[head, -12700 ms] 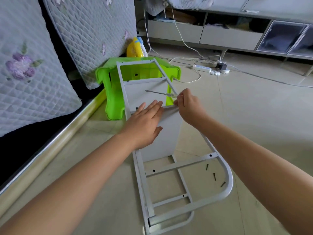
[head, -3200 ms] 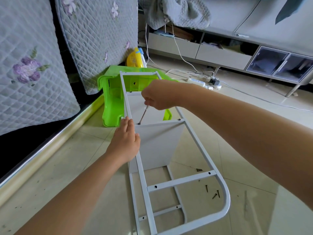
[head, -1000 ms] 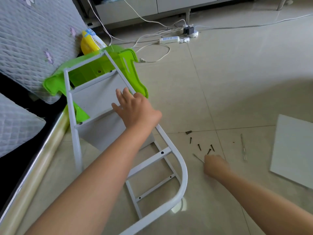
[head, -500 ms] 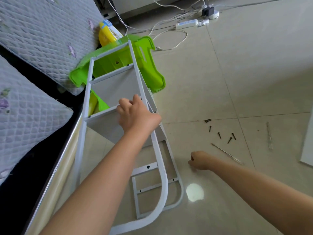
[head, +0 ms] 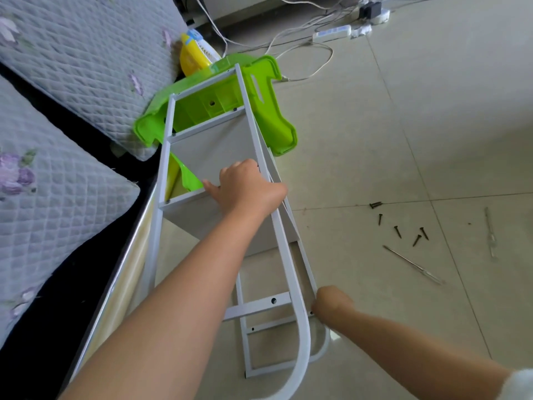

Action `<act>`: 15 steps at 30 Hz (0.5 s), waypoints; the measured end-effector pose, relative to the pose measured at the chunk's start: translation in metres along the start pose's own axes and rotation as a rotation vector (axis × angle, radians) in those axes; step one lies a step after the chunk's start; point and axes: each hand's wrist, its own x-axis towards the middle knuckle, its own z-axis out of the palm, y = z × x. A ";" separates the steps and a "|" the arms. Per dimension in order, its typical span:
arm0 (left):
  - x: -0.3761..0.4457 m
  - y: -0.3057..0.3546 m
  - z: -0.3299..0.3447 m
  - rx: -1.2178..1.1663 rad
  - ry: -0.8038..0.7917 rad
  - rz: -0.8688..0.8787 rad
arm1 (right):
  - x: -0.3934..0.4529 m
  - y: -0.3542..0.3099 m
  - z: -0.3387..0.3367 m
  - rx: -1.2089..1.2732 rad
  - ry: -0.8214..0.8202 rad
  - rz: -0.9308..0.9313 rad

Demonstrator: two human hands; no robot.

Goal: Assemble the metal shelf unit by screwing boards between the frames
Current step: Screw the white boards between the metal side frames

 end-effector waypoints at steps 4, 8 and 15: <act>0.000 -0.009 -0.003 -0.051 0.036 0.003 | -0.002 -0.007 0.003 0.030 0.045 0.044; 0.000 -0.021 -0.012 -0.105 0.066 0.016 | -0.003 0.000 0.004 0.198 0.095 0.045; -0.009 -0.039 -0.040 -0.237 0.087 0.028 | -0.011 0.011 -0.018 0.599 0.118 0.047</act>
